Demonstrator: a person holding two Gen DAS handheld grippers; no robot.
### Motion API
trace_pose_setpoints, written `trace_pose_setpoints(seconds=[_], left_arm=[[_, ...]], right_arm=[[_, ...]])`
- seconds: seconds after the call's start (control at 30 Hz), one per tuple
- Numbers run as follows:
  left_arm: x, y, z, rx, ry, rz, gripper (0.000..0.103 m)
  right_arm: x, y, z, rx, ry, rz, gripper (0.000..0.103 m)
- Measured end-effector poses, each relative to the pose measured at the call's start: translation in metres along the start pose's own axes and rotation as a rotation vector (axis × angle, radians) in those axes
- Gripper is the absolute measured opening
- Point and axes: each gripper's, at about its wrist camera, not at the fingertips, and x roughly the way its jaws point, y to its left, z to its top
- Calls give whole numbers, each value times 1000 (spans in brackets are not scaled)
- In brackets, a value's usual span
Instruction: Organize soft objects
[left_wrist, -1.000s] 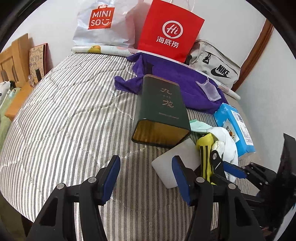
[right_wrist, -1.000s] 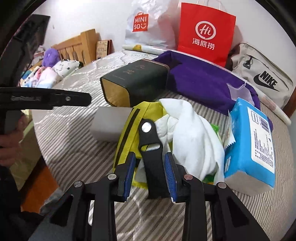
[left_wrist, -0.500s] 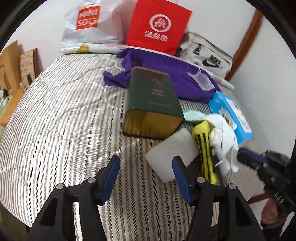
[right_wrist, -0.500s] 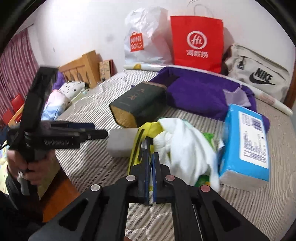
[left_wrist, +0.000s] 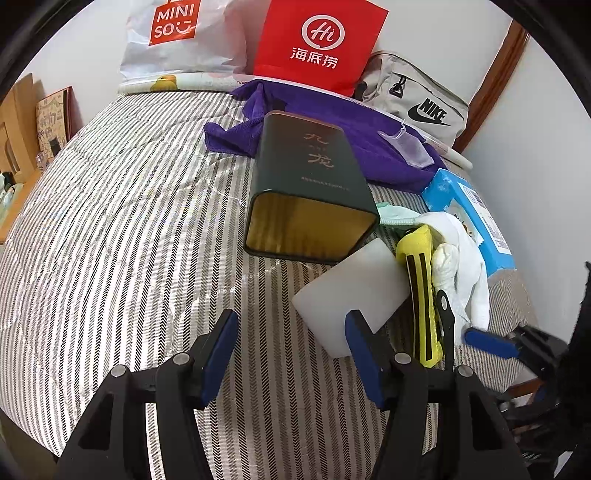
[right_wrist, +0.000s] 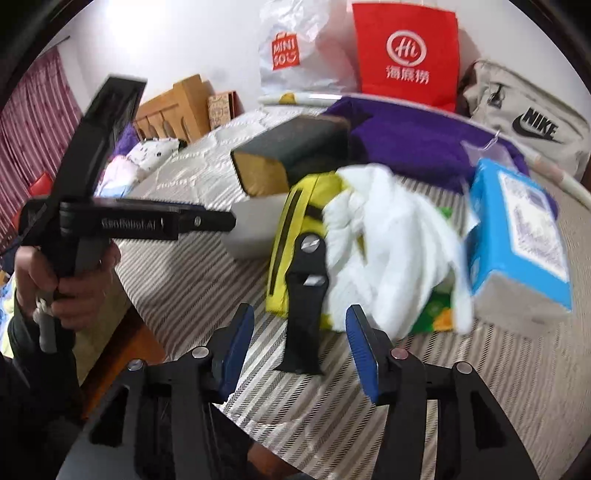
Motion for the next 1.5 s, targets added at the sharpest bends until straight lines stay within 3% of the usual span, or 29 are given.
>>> trace_pose_setpoints(seconds=[0.07,0.1,0.13,0.2,0.33,0.43,0.57,0.73,0.9,1.03,1.1,1.23,1.33,1.5], left_arm=[[0,0,0,3,1,2,58],[0,-1,0,5,1,3,58],[0,-2,0,8,2,1,58],[0,-4,0,25,-2,-6,58],[1,-6,-1,70,-10,-25,59],[2,-8,-1,107,-12,-76,68],[9,-15,0,181,-18,-103,70],[20,-28,0,289,-8,-91,71],[31,-44,1,383,-14,-36,71],[33,-50,2,394,-20,-17,70],[30,-52,-2,407,-32,-16,63],[20,-51,-8,393,-45,17,60],[6,-43,-15,345,-45,17,59],[-16,-23,-29,261,-58,83,59]], right_arm=[[10,3,1,-1,8,-16,51],[14,5,1,-13,5,-42,41],[16,6,2,-24,2,-63,20],[15,7,4,-42,-1,-79,21],[-3,-4,3,-3,-34,-30,21],[-17,-10,2,23,-56,-28,21],[-36,-19,-1,58,-86,-20,21],[-59,-35,-12,88,-104,-62,21],[-64,-63,-37,145,-56,-145,21],[-53,-89,-51,226,-5,-200,21],[-48,-97,-55,253,9,-210,21],[-40,-107,-60,287,27,-218,21],[-37,-110,-62,303,28,-217,21],[-35,-112,-61,313,16,-216,21]])
